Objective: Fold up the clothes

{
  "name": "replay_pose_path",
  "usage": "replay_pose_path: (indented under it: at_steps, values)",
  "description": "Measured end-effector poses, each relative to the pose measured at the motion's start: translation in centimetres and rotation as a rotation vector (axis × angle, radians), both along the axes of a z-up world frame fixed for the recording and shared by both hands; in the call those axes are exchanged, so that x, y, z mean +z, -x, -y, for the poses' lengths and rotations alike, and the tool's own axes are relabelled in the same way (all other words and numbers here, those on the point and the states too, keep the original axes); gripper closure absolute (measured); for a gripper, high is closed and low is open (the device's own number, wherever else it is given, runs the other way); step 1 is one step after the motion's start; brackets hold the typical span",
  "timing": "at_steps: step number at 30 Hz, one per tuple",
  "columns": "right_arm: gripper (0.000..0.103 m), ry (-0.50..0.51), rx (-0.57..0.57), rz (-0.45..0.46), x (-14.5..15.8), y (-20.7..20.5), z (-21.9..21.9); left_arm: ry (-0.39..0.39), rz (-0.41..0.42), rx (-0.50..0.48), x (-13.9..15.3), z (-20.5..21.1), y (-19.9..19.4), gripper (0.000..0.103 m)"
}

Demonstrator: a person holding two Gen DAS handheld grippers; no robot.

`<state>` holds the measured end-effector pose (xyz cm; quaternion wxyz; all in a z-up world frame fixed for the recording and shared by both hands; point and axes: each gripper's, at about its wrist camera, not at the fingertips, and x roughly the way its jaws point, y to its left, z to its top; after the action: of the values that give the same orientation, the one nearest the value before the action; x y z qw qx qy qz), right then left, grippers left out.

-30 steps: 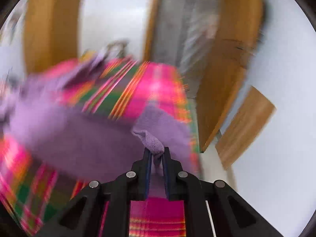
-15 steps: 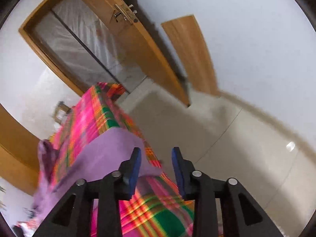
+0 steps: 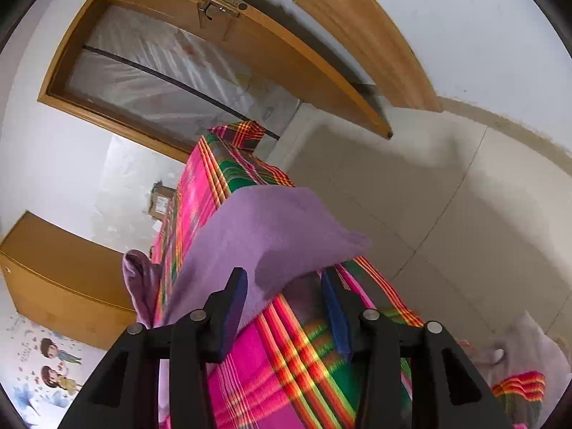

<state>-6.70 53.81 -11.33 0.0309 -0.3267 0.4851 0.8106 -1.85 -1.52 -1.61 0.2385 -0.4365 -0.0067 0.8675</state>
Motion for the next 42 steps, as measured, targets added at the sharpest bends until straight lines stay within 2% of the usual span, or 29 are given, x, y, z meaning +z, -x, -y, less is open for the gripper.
replay_pose_path:
  at_steps: [4, 6, 8, 9, 11, 12, 13, 14, 16, 19, 25, 32, 35, 39, 42]
  values:
    - [0.058, 0.032, 0.008, -0.010, -0.4, 0.8, -0.4, 0.073, -0.034, -0.060, -0.5, -2.4, 0.1, 0.061]
    - [0.067, 0.030, 0.009, -0.009, -0.5, 1.0, -0.6, 0.104, -0.052, -0.095, -0.8, -3.5, -0.1, 0.061]
    - [0.084, 0.029, -0.001, -0.008, -0.6, 0.9, -0.9, 0.128, -0.074, -0.116, -1.0, -4.3, -0.2, 0.061]
    - [0.087, 0.036, -0.004, -0.015, -0.6, 0.9, -1.0, 0.139, -0.084, -0.121, -1.0, -4.6, -0.2, 0.061]
    - [0.094, 0.040, -0.007, -0.029, -0.5, 0.7, -1.3, 0.152, -0.097, -0.121, -1.0, -4.9, -0.1, 0.067]
    - [0.096, 0.038, -0.008, -0.037, -0.4, 0.6, -1.4, 0.157, -0.101, -0.116, -1.1, -4.9, -0.1, 0.074]
    - [0.096, 0.039, -0.006, -0.043, -0.4, 0.6, -1.4, 0.160, -0.103, -0.112, -1.1, -4.9, 0.0, 0.080]
    - [0.097, 0.039, -0.007, -0.046, -0.3, 0.6, -1.5, 0.163, -0.105, -0.108, -1.1, -4.8, 0.1, 0.082]
    - [0.097, 0.049, -0.006, -0.048, -0.4, 0.8, -1.6, 0.154, -0.100, -0.109, -1.0, -4.8, 0.2, 0.093]
    - [0.097, 0.064, -0.011, -0.059, -0.4, 0.7, -1.7, 0.141, -0.094, -0.112, -1.0, -4.8, 0.1, 0.098]
    - [0.098, 0.077, -0.039, -0.095, 0.0, -0.6, -1.9, 0.092, -0.086, -0.108, 0.1, -4.2, -0.5, 0.100]
    - [0.098, 0.045, -0.065, -0.154, 2.8, -3.6, -2.1, 0.001, -0.114, -0.122, 2.9, -3.2, -2.4, 0.100]
    - [0.098, 0.023, -0.075, -0.132, 2.8, -4.5, -2.5, 0.005, -0.092, -0.137, 2.3, -3.5, -2.6, 0.100]
    - [0.102, 0.038, -0.150, -0.048, 0.6, -6.2, -3.9, 0.011, -0.062, -0.154, 1.4, -3.7, -3.0, 0.100]
    - [0.102, 0.052, -0.165, -0.041, 0.1, -7.2, -4.4, 0.019, -0.058, -0.171, 1.2, -3.7, -3.3, 0.100]
